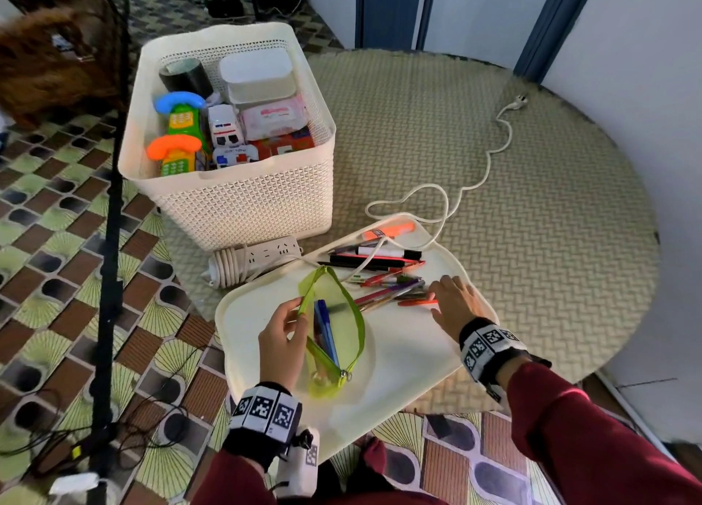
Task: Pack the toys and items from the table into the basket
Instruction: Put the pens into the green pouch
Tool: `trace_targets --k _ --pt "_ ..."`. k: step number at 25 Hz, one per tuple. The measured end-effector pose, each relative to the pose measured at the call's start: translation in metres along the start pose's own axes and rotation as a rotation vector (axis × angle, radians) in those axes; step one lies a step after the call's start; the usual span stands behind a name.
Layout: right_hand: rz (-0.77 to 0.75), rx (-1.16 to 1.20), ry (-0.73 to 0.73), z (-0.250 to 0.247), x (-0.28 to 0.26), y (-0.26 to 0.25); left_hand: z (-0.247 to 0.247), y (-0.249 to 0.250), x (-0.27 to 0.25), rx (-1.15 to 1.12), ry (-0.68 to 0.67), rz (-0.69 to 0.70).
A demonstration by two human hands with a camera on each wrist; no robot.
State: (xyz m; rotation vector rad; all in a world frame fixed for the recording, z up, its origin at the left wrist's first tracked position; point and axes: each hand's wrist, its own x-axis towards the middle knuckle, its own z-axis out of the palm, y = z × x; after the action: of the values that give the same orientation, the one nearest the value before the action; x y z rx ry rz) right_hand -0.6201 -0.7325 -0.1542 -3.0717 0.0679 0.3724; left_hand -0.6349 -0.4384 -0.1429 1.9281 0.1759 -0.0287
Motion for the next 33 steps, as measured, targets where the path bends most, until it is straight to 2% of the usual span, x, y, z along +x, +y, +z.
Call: trace_targets --k 5,7,9,14,18,20,22,24,26,27,29,33 --pt "-0.080 0.061 -0.153 0.000 -0.002 -0.008 -0.001 -0.001 0.000 -0.012 0.016 -0.015" --pt "-0.013 0.201 -0.137 -0.004 0.001 -0.013 -0.004 -0.001 0.000 -0.008 0.019 -0.015" --pt "0.028 0.234 -0.081 -0.007 0.008 -0.015 -0.005 -0.001 0.000 -0.009 0.027 -0.015" --pt "-0.036 0.283 -0.136 -0.003 0.018 -0.017 -0.011 -0.007 0.002 -0.026 0.058 -0.028" --pt "-0.052 0.150 -0.199 0.003 0.010 -0.019 -0.016 -0.013 0.004 -0.037 0.075 -0.038" --pt "-0.091 0.025 -0.181 0.001 0.007 -0.027 -0.019 -0.013 0.004 -0.061 0.095 -0.038" --pt "-0.169 -0.018 -0.143 -0.008 0.004 -0.042 -0.022 -0.012 0.005 -0.092 0.116 -0.042" --pt "-0.277 -0.043 -0.003 -0.012 0.009 -0.056 -0.025 -0.012 0.005 -0.111 0.124 -0.051" --pt "-0.405 -0.174 0.056 -0.009 0.016 -0.067 -0.027 -0.013 0.005 -0.105 0.129 -0.057" --pt "-0.375 -0.137 -0.024 -0.004 0.020 -0.071 -0.029 -0.013 0.005 -0.099 0.131 -0.060" --pt "-0.317 -0.118 -0.087 0.005 0.021 -0.074 -0.032 -0.014 0.005 -0.089 0.133 -0.059" --pt "-0.301 -0.080 -0.060 0.014 0.017 -0.078 -0.035 -0.016 0.004 -0.052 0.136 -0.042"
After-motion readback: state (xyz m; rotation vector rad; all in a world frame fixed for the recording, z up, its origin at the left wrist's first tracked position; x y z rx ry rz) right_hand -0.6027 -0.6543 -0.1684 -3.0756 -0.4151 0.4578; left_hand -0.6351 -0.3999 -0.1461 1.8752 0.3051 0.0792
